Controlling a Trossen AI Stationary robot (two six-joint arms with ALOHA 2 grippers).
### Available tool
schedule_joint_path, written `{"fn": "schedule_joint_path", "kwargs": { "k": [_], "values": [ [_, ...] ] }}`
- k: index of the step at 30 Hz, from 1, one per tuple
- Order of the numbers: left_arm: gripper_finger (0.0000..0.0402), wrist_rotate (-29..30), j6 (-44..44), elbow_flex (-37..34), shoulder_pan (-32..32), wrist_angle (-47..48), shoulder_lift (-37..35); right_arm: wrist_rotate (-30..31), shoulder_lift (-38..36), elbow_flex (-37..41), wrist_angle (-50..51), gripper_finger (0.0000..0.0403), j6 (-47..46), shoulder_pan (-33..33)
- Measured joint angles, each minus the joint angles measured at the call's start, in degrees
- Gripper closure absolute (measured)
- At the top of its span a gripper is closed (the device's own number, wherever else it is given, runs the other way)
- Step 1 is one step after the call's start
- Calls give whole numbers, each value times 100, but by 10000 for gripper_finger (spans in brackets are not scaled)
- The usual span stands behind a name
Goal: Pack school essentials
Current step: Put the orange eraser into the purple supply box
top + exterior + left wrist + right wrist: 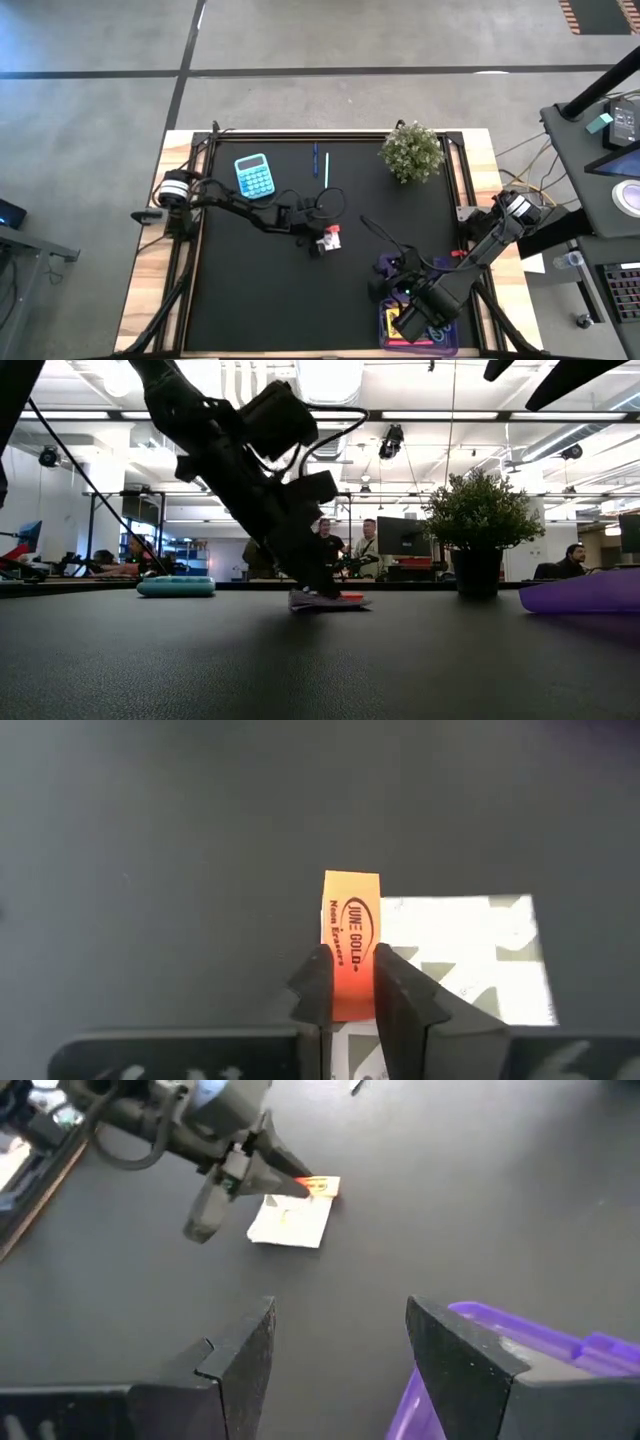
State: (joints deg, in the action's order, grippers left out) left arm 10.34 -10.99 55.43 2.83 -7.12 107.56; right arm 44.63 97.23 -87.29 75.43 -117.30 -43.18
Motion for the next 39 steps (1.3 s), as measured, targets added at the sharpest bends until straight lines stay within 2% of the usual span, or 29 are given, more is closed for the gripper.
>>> {"fn": "schedule_joint_path", "kwargs": {
  "k": [6,10,14,18,25,31,39],
  "values": [
    [356,-78,-27,3,6,-98,-360,-128,-14,0,-197,186,-142,-2],
    [354,-446,-80,-18,48,-89,-408,-300,-44,0,-527,186,-58,0],
    [354,-555,-67,-20,103,-130,-443,-318,-44,0,-856,186,82,0],
    [353,-1001,-55,-40,101,-129,-441,-338,-48,63,-1255,186,156,24],
    [352,-1892,136,-49,105,-142,-441,-472,-52,917,-3307,186,606,134],
    [352,-2140,98,-61,113,-143,-441,-445,-52,1907,-5383,186,923,272],
    [352,-2368,93,-27,235,-144,-443,-412,-52,3114,-7329,186,934,803]
  ]
}}
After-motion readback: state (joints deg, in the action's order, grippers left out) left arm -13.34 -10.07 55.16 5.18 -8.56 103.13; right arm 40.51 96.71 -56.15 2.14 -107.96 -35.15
